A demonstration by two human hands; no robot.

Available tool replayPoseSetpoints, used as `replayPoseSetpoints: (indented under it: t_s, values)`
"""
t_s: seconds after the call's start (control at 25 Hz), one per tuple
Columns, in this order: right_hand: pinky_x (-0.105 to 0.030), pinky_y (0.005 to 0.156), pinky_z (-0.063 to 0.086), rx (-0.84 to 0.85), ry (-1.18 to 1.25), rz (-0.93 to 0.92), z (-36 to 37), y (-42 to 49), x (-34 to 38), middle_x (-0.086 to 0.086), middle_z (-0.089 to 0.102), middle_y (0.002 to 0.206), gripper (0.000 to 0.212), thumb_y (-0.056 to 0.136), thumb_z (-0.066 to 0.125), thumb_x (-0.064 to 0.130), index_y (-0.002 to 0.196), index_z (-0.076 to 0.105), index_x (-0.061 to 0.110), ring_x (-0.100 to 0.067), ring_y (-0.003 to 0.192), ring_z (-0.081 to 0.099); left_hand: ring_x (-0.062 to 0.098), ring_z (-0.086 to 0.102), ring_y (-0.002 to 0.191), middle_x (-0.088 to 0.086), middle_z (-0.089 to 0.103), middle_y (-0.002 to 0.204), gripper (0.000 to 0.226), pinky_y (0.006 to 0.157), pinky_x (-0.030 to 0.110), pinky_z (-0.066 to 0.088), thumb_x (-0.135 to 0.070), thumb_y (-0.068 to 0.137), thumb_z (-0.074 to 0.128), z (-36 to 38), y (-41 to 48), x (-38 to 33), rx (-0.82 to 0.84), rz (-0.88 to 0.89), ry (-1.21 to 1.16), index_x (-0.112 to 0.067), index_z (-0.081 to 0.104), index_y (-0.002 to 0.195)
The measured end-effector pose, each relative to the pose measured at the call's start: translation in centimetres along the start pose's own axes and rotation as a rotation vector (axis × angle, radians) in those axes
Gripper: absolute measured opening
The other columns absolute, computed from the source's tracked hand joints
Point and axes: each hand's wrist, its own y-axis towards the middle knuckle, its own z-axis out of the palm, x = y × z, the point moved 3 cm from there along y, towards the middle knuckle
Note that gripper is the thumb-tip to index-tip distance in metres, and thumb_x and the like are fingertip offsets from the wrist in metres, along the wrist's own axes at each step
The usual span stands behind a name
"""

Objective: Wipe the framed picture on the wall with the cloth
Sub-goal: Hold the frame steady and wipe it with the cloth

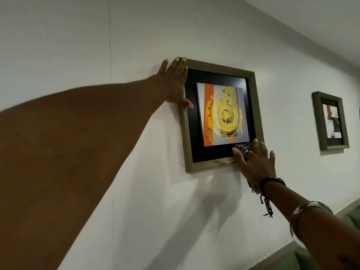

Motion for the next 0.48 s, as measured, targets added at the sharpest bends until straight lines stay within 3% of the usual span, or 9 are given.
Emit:
replayPoseSetpoints:
  t_s: [0.16, 0.48]
  values:
    - [-0.055, 0.12, 0.007, -0.001, 0.163, -0.007, 0.2, -2.1, 1.7, -0.011, 0.015, 0.164, 0.081, 0.087, 0.016, 0.072, 0.133, 0.058, 0.021, -0.028, 0.151, 0.009, 0.032, -0.019, 0.149, 0.017, -0.019, 0.162, 0.126, 0.118, 0.051, -0.009, -0.088, 0.071, 0.037, -0.7, 0.3, 0.5, -0.018, 0.017, 0.037, -0.004, -0.011, 0.152]
    - [-0.048, 0.123, 0.006, -0.032, 0.46, -0.199, 1.5, -8.1, 10.2, -0.007, 0.011, 0.165, 0.081, 0.088, 0.017, 0.069, 0.149, 0.033, 0.019, -0.019, 0.152, 0.005, 0.031, -0.02, 0.148, 0.017, -0.021, 0.161, 0.124, 0.118, 0.049, -0.01, -0.085, 0.073, 0.04, -0.9, 0.4, 0.5, 0.037, 0.03, 0.039, -0.004, -0.011, 0.152]
